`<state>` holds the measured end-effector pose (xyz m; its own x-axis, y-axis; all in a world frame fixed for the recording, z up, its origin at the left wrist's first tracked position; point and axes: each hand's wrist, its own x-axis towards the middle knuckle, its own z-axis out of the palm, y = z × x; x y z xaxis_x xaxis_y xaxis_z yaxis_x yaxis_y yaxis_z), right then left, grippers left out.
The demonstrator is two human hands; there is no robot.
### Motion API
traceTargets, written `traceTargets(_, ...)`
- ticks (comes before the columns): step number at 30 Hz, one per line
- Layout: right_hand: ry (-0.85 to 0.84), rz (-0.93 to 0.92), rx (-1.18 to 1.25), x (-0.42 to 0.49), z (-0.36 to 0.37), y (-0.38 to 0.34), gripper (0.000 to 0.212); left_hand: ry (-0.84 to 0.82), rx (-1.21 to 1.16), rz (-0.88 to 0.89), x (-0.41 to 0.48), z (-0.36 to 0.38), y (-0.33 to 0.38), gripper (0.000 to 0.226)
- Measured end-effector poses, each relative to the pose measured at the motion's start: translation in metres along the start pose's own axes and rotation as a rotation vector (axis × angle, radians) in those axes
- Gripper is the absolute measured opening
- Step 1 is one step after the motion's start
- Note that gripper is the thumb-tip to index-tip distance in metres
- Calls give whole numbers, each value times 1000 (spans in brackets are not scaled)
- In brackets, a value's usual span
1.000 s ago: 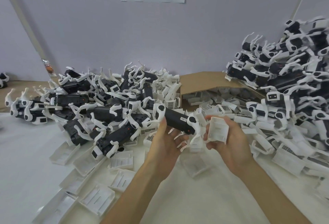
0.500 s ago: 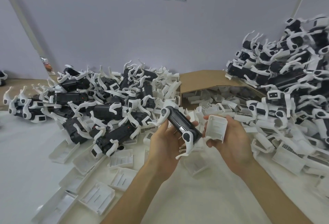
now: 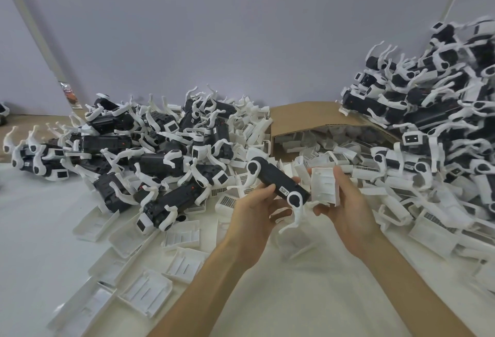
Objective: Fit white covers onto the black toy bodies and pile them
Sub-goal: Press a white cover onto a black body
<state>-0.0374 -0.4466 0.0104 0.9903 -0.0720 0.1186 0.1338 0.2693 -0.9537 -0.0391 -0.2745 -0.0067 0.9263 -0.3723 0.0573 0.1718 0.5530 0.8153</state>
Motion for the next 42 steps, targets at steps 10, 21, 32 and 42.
traceTargets(10,83,9,-55,3,-3,2,42,11,102,13,-1,-1,-3,43)
traceTargets(21,73,-221,-218,5,-5,10,34,51,45,-47,-1,3,-3,33)
traceTargets(32,14,-285,-274,-2,-2,9,25,140,60,-68,2,4,-7,47)
traceTargets(42,-106,-344,-139,-2,-6,14,17,139,120,-59,2,4,-7,39)
